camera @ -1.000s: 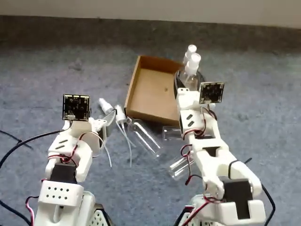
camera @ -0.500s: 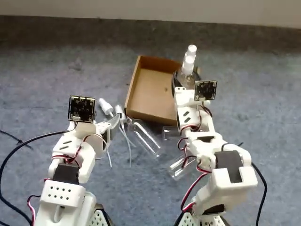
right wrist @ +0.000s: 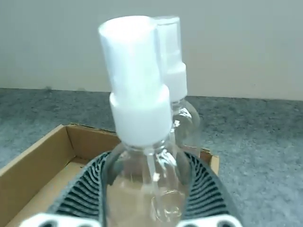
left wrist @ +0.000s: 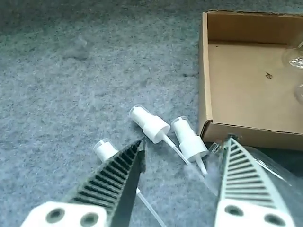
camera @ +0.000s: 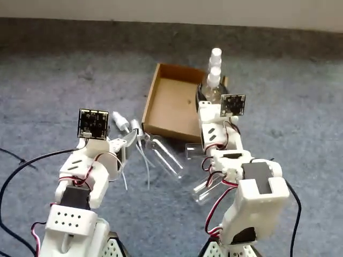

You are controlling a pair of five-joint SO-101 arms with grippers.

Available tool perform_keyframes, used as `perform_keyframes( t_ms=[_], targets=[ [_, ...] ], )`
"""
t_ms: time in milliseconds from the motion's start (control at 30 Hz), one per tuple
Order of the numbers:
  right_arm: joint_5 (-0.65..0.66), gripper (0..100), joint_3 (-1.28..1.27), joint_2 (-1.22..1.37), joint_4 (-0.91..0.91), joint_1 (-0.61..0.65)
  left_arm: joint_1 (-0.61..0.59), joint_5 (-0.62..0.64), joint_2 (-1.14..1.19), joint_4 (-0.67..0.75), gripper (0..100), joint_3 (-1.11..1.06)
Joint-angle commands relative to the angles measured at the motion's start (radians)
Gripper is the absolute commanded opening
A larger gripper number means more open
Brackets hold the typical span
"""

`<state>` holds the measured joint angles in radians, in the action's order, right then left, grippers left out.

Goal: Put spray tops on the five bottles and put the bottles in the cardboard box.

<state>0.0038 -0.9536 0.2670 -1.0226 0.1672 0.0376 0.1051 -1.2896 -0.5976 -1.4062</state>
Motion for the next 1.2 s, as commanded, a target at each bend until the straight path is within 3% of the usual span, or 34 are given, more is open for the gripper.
perform_keyframes(
  t_ms=[0, 233, 467, 967, 1167],
  targets=[
    [0.011, 0.4, 0.048, -0.007, -0.022, -0.01, 0.016, 0.002, -0.015, 0.02, 25, 0.005],
    [0.014, 2.0, 0.048, -0.008, -0.022, -0.013, 0.016, 0.002, -0.015, 0.02, 25, 0.005],
    [0.011, 23.1, 0.048, -0.01, -0.022, -0.022, 0.016, 0.002, -0.015, 0.02, 25, 0.005],
    [0.02, 23.7, 0.048, -0.012, -0.022, -0.022, 0.016, 0.002, -0.015, 0.02, 25, 0.005],
    [0.153, 23.7, 0.047, -0.012, -0.022, -0.008, 0.016, 0.002, -0.015, 0.02, 25, 0.005]
  ],
)
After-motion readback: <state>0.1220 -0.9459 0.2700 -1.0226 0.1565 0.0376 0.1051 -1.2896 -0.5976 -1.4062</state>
